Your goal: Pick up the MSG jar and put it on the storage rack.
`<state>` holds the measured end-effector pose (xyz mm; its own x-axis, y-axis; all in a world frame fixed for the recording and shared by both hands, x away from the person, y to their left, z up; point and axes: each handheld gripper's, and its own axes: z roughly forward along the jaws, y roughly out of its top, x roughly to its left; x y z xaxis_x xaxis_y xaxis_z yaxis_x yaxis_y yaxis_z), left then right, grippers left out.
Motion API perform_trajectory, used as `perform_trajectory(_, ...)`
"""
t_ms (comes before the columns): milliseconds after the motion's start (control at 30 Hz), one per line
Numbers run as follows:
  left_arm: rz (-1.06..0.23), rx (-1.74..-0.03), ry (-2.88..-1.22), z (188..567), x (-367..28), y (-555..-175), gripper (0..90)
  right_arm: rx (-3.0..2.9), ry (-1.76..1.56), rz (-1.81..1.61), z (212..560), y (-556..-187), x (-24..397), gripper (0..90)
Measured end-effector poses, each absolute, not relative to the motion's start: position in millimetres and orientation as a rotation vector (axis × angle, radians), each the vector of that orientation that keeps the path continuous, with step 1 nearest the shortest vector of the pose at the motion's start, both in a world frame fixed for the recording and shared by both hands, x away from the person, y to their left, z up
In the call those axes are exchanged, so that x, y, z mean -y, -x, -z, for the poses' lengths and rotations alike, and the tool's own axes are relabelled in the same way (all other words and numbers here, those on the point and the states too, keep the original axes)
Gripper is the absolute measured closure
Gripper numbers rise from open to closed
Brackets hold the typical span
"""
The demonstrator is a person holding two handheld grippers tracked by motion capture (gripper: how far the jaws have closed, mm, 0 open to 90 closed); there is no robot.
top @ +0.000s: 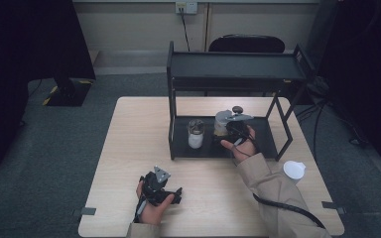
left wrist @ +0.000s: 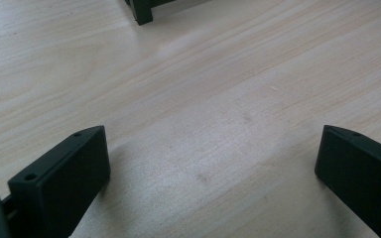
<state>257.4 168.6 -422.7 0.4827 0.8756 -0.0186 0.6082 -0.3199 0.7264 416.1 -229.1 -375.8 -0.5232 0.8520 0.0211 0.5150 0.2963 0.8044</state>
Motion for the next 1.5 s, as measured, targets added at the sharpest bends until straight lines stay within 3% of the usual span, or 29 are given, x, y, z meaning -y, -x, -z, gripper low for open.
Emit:
perform_trajectory(200,-0.503,-1.221,-2.049,422.7,-168.6,-257.4,0.0,-2.146,-1.272,-1.143,376.0,-411.9,237.6,1.8)
perform_trajectory(1500,-0.503,-1.221,-2.049,422.7,-168.6,-257.4,0.0,-2.255,-1.208,-1.268,384.3,-362.9,262.7,1.2)
